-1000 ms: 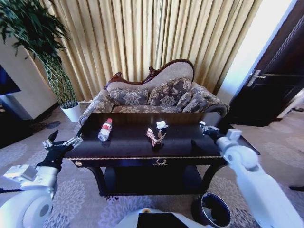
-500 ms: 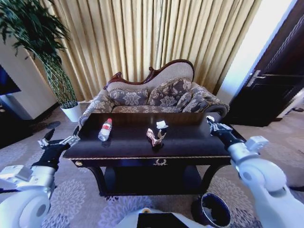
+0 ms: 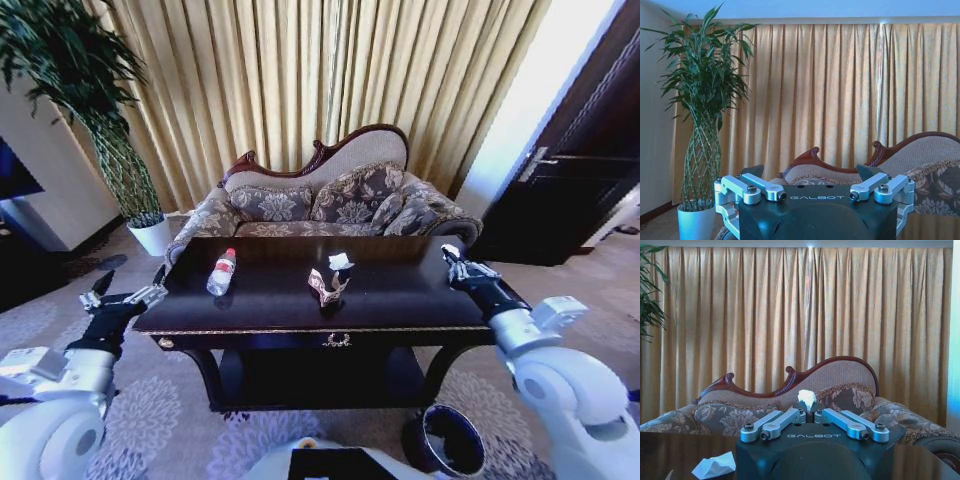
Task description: Move to the front of the table and place the trash on the table into the trash bin.
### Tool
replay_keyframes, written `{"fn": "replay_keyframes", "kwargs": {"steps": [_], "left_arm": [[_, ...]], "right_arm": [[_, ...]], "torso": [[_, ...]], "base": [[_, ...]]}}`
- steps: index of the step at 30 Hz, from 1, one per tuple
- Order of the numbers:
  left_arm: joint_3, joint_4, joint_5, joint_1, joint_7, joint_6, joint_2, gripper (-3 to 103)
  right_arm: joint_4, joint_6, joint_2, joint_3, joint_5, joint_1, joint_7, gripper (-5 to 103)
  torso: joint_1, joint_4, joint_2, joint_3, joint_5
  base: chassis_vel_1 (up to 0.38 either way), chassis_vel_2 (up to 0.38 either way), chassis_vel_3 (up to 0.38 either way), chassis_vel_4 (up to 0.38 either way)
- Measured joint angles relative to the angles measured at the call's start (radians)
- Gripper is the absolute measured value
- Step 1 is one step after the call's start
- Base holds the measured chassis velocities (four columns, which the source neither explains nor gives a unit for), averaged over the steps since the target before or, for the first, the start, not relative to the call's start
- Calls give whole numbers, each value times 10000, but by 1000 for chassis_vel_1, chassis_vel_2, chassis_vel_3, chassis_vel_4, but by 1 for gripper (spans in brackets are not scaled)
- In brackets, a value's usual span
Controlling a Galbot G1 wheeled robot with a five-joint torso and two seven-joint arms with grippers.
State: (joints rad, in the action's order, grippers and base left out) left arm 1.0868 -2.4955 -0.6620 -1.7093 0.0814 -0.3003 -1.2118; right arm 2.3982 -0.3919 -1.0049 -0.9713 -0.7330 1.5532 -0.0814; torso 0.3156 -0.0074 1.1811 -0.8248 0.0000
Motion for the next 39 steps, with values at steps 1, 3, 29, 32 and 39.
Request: {"fn": "replay_keyframes", "kwargs": {"steps": [1, 3, 29, 32, 39], "left_arm": [[-3, -7, 0, -1, -2, 1, -5, 100], [-14, -12, 0, -1, -5, 2, -14, 100], [-35, -12, 27, -29, -83, 47, -51, 100], [-31, -13, 28, -29, -85, 57, -51, 100], [-27, -18, 37, -51, -93, 93, -102, 100]], "right_arm": [[0, -1, 3, 6, -1, -13, -1, 3], [-9, -3, 7, 15, -4, -21, -3, 3], [-255, -17, 15, 140, -1, -265, -60, 3], [-271, -13, 10, 141, 9, -266, -62, 3], [-465, 167, -164, 384, 142, -239, -30, 3]], "torso": [[0, 0, 1, 0, 1], [0, 0, 0, 0, 0], [-1, 0, 0, 0, 1], [-2, -1, 1, 1, 0], [-7, -1, 5, 5, 1]], "base": [[117, -100, -115, 104], [116, -116, -127, 135], [138, -139, -132, 139], [203, -197, -212, 186], [148, -154, -151, 149]]}}
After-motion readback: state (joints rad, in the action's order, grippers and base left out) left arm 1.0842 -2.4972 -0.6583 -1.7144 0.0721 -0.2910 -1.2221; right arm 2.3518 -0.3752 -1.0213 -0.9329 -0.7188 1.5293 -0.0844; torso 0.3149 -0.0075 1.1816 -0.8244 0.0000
